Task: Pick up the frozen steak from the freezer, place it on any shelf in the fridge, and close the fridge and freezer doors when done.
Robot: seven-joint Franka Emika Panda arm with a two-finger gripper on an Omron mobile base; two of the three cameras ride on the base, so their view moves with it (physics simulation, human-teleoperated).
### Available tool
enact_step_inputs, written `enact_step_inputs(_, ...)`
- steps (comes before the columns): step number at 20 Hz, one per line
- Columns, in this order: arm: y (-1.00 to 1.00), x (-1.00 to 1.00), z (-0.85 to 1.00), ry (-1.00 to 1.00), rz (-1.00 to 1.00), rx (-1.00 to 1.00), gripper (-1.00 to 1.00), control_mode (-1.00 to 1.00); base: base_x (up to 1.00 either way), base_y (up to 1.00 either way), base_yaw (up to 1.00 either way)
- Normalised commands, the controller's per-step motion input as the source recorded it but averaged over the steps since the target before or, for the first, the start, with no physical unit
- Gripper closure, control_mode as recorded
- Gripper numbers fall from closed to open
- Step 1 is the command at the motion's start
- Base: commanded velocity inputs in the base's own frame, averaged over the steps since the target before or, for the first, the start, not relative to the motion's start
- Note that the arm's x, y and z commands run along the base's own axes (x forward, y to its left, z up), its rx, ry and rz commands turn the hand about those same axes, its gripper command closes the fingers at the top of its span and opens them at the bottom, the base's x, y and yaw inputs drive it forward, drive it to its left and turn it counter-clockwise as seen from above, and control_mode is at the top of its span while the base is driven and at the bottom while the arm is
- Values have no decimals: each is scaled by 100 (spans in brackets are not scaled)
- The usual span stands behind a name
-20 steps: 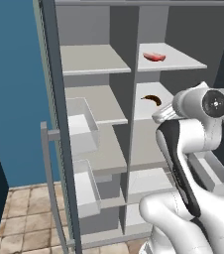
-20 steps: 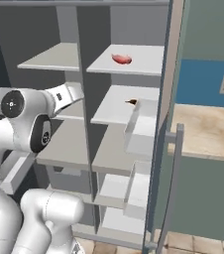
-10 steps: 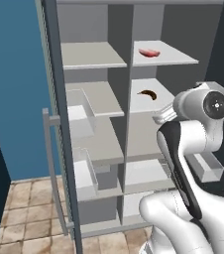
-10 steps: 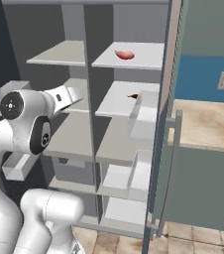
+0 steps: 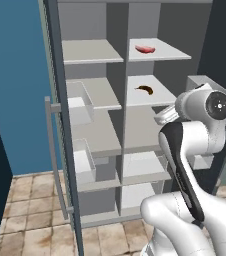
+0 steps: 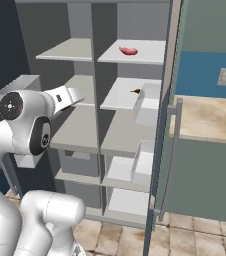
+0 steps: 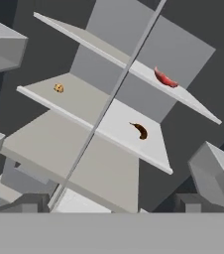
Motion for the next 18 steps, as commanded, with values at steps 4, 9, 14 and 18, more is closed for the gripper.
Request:
enact_step_inputs(4,0,0,0,0,0,0,-100,100,-2,3,0)
enact_step_inputs(9,0,0,0,0,0,0,-100,100,0,1,0)
enact_step_inputs(14,0,0,0,0,0,0,-100,100,0,0,0)
enact_step_inputs(18,-11,-32,2,-12,-5,4,-100,-100,0,0,0)
